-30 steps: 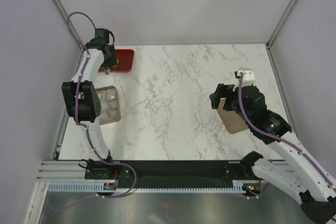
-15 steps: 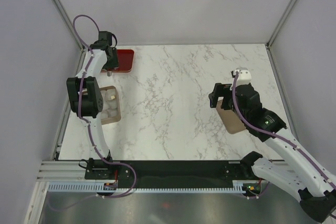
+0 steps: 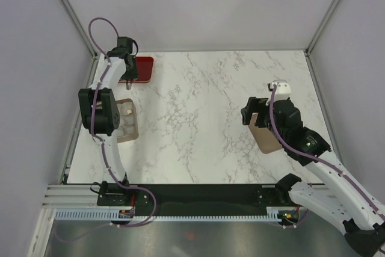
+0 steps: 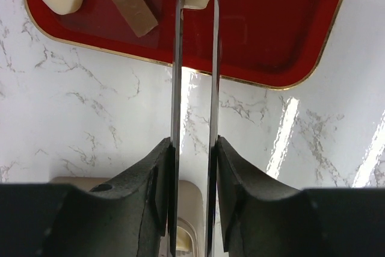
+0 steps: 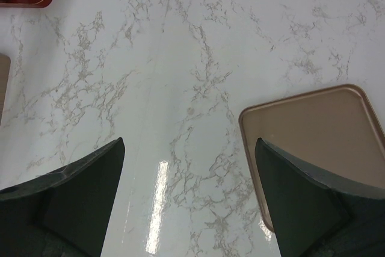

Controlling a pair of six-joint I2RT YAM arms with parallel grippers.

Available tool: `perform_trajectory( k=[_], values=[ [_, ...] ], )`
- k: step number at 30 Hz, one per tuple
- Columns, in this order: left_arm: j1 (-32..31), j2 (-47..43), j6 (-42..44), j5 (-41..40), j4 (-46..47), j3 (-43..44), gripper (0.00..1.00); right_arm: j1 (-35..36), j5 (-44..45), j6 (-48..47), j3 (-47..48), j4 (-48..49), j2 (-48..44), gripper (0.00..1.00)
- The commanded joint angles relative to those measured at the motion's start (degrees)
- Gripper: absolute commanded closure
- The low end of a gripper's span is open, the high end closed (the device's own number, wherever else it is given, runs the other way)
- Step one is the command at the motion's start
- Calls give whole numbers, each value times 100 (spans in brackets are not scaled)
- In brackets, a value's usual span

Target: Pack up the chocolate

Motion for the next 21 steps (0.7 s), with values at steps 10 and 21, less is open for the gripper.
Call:
perform_trajectory(
  k=[10, 21],
  values=[
    [-199, -1074, 62, -115, -330, -289, 66, 19, 85, -42, 280, -249, -449, 2],
    [-366, -2190, -307, -98, -1288, -596, 69, 19, -11, -33, 465, -574, -801, 2]
  ],
)
